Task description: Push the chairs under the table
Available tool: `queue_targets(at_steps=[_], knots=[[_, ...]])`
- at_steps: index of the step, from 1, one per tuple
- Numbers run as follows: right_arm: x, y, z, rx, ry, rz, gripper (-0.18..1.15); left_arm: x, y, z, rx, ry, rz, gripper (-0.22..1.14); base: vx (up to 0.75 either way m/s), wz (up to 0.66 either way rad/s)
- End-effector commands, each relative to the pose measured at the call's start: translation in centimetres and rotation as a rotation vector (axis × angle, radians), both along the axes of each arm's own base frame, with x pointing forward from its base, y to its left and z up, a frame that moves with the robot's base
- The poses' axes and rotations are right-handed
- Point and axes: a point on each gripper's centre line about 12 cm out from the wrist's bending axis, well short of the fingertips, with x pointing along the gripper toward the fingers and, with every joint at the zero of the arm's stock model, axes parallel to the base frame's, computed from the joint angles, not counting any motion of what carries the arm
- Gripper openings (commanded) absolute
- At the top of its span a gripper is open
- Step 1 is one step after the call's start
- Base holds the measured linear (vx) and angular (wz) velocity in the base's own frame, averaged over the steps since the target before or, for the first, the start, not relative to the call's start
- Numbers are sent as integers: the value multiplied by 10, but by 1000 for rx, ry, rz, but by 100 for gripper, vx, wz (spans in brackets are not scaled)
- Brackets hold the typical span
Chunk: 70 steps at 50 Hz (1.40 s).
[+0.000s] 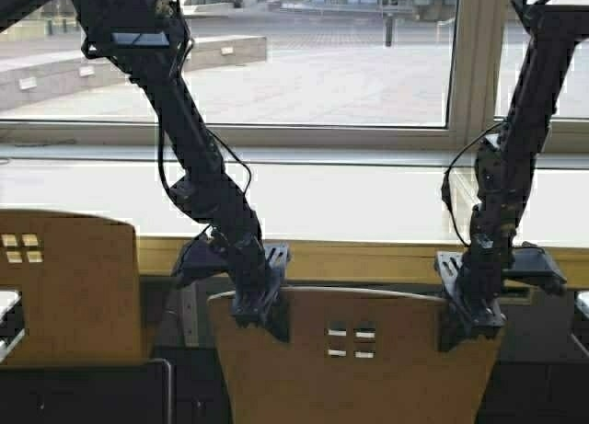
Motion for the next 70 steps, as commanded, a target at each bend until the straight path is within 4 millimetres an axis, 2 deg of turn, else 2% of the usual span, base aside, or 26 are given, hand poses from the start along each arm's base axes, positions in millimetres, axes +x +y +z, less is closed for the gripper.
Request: queue_targets(at_steps=[1,7,26,36,44,51,58,60,64,70], knots=[[4,16,5,-2,-26,96,4,15,7,9,-9,-31,31,3,27,7],[0,15,1,-5,-15,99,4,12,9,13,-8,-24,28,3,28,5],[0,18,10,8,-19,117,4,4,12,22,1,-15,21,3,24,-4],[-6,19,13,-9,-16,143,4,2,13,19,5,-9,20,3,20,-2],[-1,18,15,-29,-33,144,4,0,17,12,10,5,26,6,18,3],[-5,14,13,-62,-33,173,4,-4,17,7,6,24,20,13,16,1],[-11,9,13,-111,-34,227,6,-6,17,10,6,28,12,29,12,1],[-12,8,14,-124,-35,229,8,-5,17,11,8,23,9,35,9,-1],[-11,7,17,-131,-43,234,22,-2,15,13,22,5,-25,49,7,1],[-9,13,19,-102,-43,291,59,1,13,20,27,-13,-62,74,4,2]])
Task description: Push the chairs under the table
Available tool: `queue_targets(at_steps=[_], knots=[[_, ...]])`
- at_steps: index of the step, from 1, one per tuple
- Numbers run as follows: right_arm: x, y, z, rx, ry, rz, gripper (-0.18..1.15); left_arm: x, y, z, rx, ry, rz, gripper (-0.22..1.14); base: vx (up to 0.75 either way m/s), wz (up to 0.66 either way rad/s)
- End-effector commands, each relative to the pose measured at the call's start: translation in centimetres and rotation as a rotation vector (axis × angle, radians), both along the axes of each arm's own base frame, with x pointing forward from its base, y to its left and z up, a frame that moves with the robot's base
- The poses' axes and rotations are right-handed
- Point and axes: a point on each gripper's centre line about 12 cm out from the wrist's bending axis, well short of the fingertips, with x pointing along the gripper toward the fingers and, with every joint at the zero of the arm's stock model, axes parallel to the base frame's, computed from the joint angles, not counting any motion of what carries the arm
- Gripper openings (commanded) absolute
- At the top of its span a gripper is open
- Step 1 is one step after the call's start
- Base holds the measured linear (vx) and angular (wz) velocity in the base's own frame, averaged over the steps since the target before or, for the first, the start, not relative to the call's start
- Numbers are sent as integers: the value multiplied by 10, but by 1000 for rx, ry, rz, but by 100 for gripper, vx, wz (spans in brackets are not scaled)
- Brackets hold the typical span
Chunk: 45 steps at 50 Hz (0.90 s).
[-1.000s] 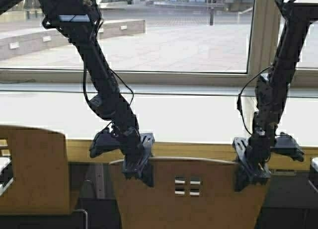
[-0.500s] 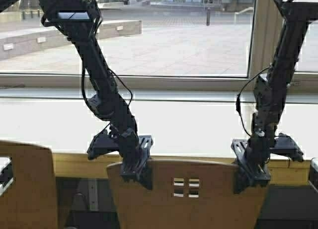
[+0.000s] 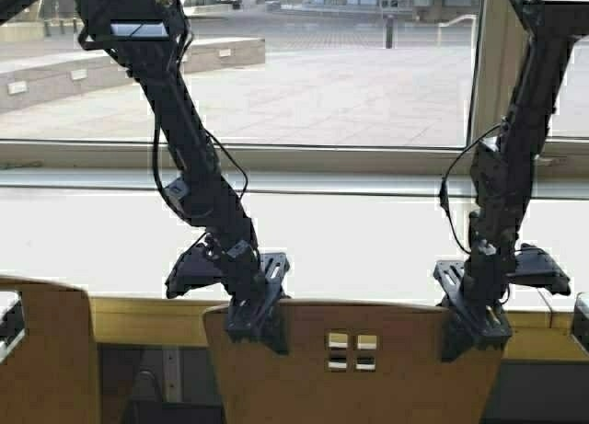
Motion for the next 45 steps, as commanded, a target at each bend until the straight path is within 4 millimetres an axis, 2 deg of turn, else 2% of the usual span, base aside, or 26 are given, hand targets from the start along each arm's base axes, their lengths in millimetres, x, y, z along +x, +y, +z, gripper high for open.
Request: queue_targets(at_steps=[1,5,8,16,24,34,37,45], knots=[[12,20,23,0,-55,190,66,25,4,26,-11,-73,1,79,2,2],[15,21,31,7,-70,184,87,28,2,36,-21,-84,-1,93,1,0],[19,21,42,6,-90,176,94,31,3,43,-32,-89,1,99,0,0],[24,21,72,8,-141,160,93,34,1,68,-53,-111,-9,99,0,0],[26,20,111,12,-201,158,93,32,1,104,-72,-140,-13,99,0,-1],[-1,12,158,-7,-242,153,93,12,7,159,-103,-157,-41,99,-1,0],[-9,7,173,-25,-265,153,93,5,15,174,-103,-164,-37,99,-1,0],[-23,-1,229,-96,-399,252,93,-15,36,223,-89,-218,-136,99,-2,-1]])
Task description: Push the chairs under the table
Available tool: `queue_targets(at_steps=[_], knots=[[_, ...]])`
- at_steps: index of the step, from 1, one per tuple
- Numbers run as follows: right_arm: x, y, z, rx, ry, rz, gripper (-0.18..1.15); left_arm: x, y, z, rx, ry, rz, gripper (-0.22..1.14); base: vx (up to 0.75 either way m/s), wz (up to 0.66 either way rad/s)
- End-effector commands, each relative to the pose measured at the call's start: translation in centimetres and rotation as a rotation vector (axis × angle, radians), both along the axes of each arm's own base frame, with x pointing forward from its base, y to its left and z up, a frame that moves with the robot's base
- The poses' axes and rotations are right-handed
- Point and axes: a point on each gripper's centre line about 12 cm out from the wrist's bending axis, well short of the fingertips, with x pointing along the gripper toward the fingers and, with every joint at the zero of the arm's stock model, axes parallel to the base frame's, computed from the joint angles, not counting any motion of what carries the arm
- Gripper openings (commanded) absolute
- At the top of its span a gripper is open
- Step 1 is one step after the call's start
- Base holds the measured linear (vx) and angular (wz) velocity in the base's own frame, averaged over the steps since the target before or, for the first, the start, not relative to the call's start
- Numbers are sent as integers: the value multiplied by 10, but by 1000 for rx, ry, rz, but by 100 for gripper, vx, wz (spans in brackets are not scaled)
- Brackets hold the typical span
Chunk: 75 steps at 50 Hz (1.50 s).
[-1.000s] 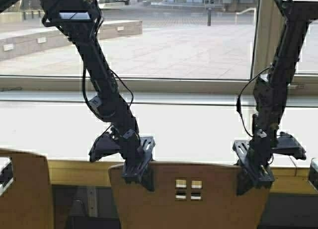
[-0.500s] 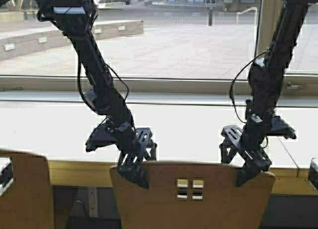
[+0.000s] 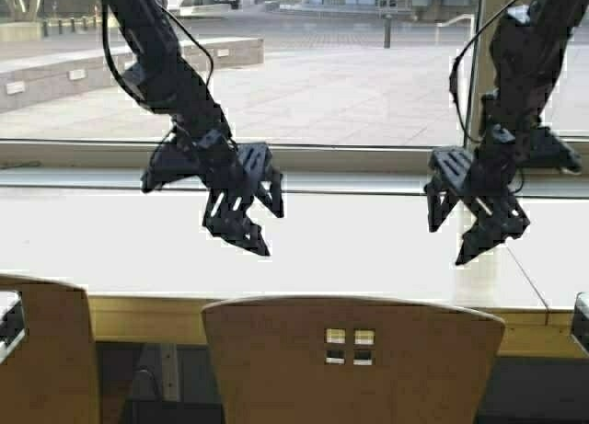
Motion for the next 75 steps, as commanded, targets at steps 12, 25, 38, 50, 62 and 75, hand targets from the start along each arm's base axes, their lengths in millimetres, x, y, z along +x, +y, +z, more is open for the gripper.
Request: queue_targets(at_steps=[12,25,38,50,62,75], knots=[[-31,-20,159,-251,-472,293,93,-45,61,156,182,-358,-462,99,-6,-2],[-70,-35,284,-470,-897,377,93,-80,104,237,481,-680,-658,99,-13,9],[-90,-52,292,-685,-964,458,93,-112,120,271,818,-852,-887,98,-11,21],[-107,-56,294,-774,-1007,494,93,-140,137,290,1048,-955,-912,98,-10,47],[-131,-59,299,-825,-1076,492,93,-142,145,284,1098,-995,-814,98,-14,59],[-130,-59,285,-814,-1058,489,93,-146,147,280,1103,-995,-800,98,-19,45]])
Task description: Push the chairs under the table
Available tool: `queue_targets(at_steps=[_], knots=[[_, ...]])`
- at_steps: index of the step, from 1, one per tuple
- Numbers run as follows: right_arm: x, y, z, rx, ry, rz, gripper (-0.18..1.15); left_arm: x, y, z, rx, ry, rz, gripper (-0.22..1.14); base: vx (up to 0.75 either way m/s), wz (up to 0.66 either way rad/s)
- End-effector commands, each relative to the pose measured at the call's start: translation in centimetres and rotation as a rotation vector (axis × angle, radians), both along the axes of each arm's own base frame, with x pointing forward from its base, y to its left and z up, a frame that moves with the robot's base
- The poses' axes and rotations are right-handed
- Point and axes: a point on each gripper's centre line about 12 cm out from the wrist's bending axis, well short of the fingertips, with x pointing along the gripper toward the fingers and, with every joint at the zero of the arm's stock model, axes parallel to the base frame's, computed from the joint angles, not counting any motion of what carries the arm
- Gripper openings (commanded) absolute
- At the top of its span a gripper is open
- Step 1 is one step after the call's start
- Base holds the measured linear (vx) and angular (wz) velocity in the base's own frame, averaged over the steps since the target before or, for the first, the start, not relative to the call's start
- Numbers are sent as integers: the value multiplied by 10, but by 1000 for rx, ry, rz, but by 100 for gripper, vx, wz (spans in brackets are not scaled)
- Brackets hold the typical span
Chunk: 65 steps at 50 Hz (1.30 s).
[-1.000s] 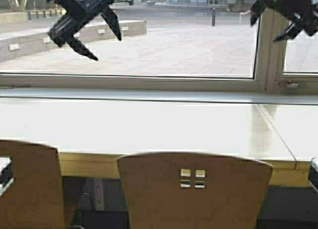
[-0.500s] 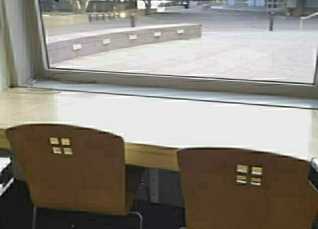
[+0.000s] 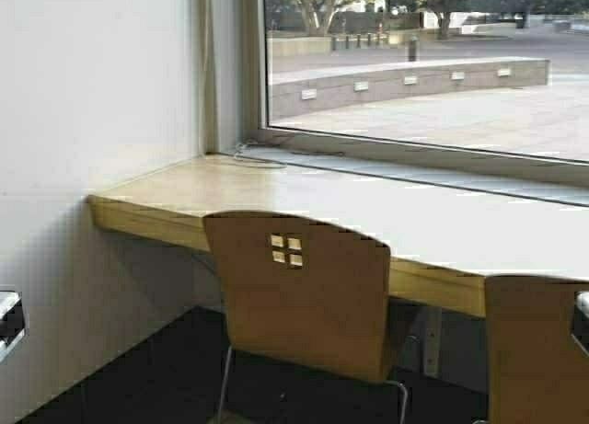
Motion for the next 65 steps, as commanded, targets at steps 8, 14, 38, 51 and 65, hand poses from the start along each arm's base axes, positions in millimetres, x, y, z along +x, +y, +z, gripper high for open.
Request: queue_targets(at_steps=[8,14,38,51,65], knots=[[3,0,2,14,-17,-6,93,-4,1,6,-6,-32,4,98,-25,19],[3,0,3,14,-18,-6,93,-2,1,5,-4,-34,7,98,-27,8],[8,-1,13,25,-57,-11,93,1,1,-1,-5,-30,18,98,-36,8],[11,0,14,26,-55,-9,93,8,0,-14,7,9,19,98,-35,14],[12,0,13,36,-49,-13,93,19,0,-20,5,-3,40,98,-38,12]])
